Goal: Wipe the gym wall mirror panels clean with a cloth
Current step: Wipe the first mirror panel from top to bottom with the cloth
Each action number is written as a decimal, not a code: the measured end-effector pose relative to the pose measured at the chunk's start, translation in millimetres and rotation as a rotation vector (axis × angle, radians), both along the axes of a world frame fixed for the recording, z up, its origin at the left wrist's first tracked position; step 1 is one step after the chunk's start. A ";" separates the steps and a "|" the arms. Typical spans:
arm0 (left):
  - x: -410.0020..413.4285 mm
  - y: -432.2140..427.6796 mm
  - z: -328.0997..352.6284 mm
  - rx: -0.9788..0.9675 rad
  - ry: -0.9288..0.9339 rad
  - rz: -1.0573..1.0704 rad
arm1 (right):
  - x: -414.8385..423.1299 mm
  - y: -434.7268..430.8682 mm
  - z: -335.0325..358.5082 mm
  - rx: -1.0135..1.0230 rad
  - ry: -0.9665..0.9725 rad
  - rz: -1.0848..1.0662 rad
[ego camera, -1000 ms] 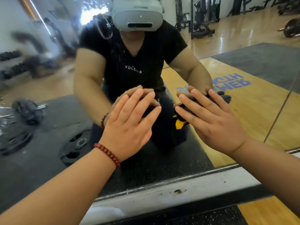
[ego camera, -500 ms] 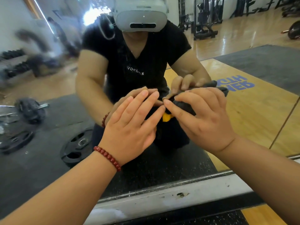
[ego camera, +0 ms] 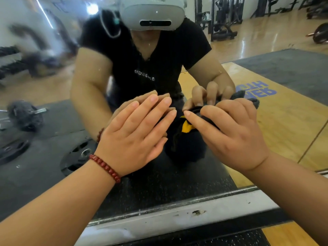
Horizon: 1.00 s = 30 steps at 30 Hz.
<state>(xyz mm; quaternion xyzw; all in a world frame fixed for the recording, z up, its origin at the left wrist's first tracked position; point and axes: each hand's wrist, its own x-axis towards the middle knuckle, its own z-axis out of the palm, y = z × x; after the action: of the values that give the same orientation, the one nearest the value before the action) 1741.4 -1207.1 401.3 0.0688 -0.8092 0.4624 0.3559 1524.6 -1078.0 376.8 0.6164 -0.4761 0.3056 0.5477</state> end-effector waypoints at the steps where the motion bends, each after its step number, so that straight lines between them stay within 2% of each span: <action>1: 0.1 0.1 -0.2 -0.002 0.003 -0.001 | 0.2 -0.1 -0.2 0.001 0.005 -0.001; 30: -0.4 4.2 1.1 -0.012 0.002 0.016 | 9.0 4.6 -4.0 0.040 -0.061 0.004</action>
<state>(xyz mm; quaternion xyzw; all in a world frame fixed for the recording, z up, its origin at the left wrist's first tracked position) 1741.0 -1203.0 402.4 0.0736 -0.8054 0.4699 0.3537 1533.7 -1073.4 372.8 0.6186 -0.4972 0.3157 0.5200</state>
